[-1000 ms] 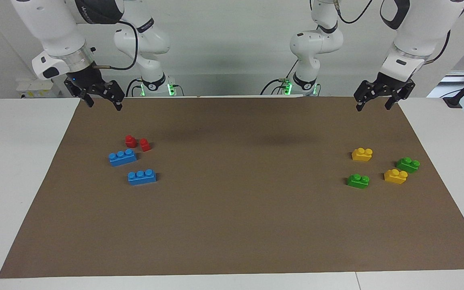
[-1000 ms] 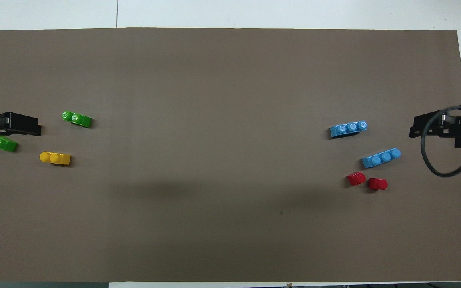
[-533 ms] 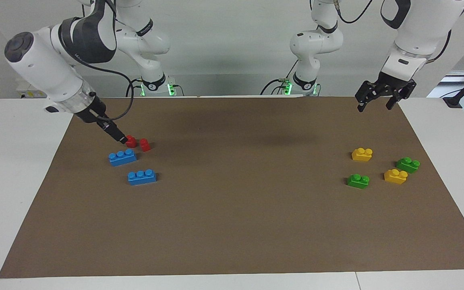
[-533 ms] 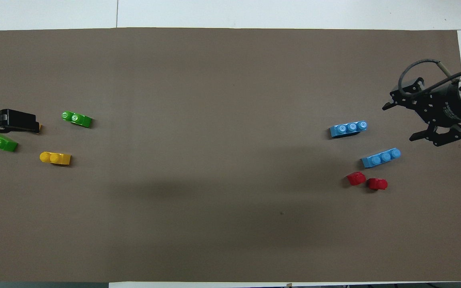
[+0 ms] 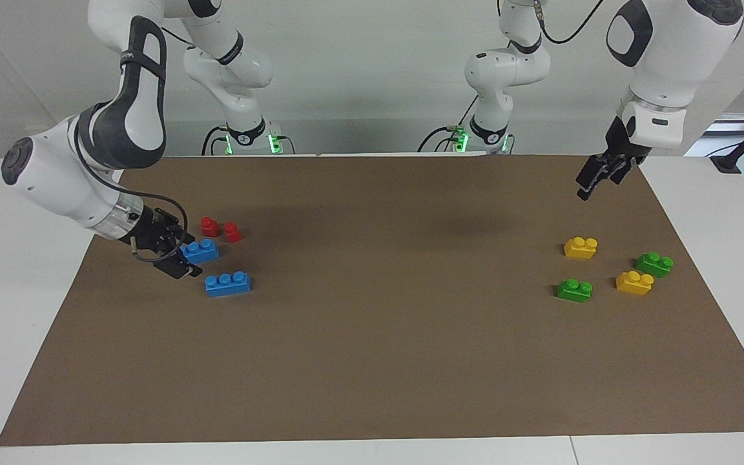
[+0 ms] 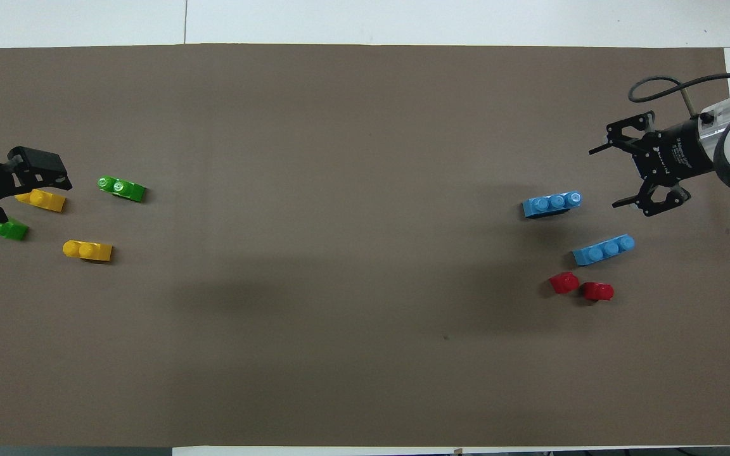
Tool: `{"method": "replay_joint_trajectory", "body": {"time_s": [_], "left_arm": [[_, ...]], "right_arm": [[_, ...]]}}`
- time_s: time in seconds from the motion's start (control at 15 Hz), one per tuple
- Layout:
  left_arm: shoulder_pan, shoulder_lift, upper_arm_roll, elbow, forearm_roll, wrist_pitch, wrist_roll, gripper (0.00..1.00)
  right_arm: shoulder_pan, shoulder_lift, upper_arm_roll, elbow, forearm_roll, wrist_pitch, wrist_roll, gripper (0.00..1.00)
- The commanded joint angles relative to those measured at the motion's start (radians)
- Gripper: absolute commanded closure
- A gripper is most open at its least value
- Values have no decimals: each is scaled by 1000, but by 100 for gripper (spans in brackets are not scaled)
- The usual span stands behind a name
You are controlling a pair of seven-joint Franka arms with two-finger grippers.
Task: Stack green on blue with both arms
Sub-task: 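Move the left gripper to the green brick while the right gripper reaches the blue brick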
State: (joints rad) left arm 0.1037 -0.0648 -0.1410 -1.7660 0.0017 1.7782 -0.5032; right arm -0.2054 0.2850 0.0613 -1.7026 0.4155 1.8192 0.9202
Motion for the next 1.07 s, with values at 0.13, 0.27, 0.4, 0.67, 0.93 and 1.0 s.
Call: {"method": "replay_joint_trajectory", "body": {"time_s": [0.13,0.27,0.4,0.67,0.93,1.0], "left_arm": [[42,86,1,-12,-51,105,-220,0],[45,141,3,-9,-51,156,-311,0],[68,189,3,-9,-51,191,-365,0],[85,278,3,-9,-48,273,-478,0],[108,362,4,-7,-43,343,-570,0],[106,390,4,-3,-40,352,-612,0]], "right_arm": [[-57,82,5,-5,88,58,22,0],[-52,83,5,-20,101,78,38,0],[-43,85,5,-46,109,120,72,0],[-31,85,6,-109,108,152,48,0],[-17,95,6,-155,106,198,-32,0],[-17,100,6,-153,106,200,-32,0]]}}
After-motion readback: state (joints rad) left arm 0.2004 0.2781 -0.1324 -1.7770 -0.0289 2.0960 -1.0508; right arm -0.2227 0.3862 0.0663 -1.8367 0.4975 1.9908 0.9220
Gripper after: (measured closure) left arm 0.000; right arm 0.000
